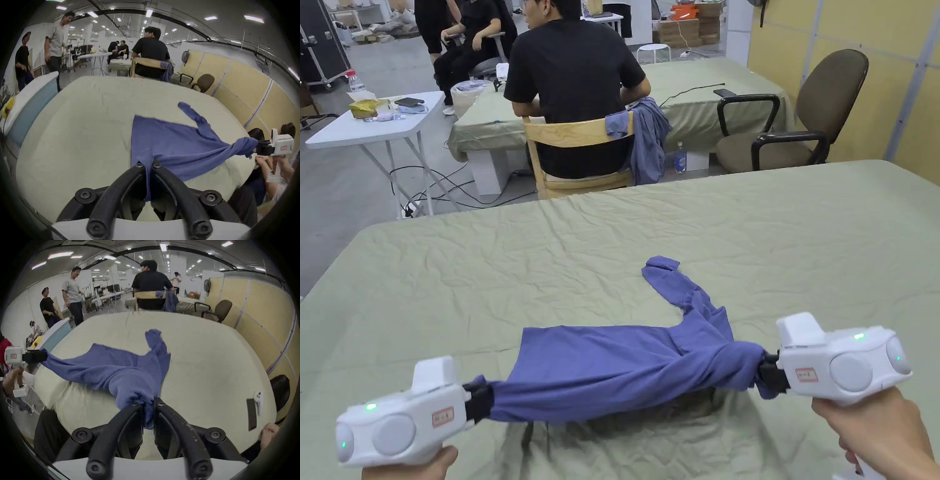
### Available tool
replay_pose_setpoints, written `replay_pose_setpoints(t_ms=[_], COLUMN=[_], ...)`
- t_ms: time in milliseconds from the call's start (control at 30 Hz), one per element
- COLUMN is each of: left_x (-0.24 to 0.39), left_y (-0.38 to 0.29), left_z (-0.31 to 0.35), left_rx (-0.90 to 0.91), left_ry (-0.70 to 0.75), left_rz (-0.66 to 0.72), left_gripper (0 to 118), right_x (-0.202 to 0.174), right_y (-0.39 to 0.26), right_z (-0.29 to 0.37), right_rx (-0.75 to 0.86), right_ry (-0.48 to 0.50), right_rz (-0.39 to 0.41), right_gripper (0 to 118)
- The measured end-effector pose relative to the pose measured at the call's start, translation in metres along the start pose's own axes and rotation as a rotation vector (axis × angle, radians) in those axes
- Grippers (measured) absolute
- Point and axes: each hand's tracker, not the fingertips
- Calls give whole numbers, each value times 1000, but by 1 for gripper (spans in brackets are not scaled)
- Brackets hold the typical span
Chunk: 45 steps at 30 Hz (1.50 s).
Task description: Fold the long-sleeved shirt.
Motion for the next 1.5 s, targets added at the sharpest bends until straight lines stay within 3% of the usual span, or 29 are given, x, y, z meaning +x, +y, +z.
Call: replay_pose_setpoints(t_ms=[400,700,767,800,833,967,1133,1333,1467,1500], left_x=[-25,-24,-22,-21,-20,-18,-5,29,60,68], left_y=[-88,-109,-110,-111,-112,-112,-99,-65,-42,-36], left_z=[1,-16,-17,-18,-18,-4,22,52,70,73], left_rx=[-138,-222,-224,-227,-229,-198,-111,34,124,143], left_ry=[8,44,50,70,87,96,92,101,86,84], left_rz=[-12,-11,-23,-33,-41,-29,-7,-35,-91,-97], left_gripper=[3,5,23,49,61,59,59,57,35,20], right_x=[-16,-15,-15,-15,-16,-17,-14,-28,-39,-42], right_y=[-63,-82,-84,-84,-86,-94,-89,-58,-33,-28], right_z=[-11,-32,-34,-35,-34,-22,16,77,109,114], right_rx=[-134,-239,-264,-274,-274,-253,-145,87,249,287], right_ry=[16,57,86,89,86,52,69,1,-37,-55], right_rz=[62,46,17,20,33,105,48,13,-64,-73], right_gripper=[13,16,28,44,54,57,57,57,52,40])
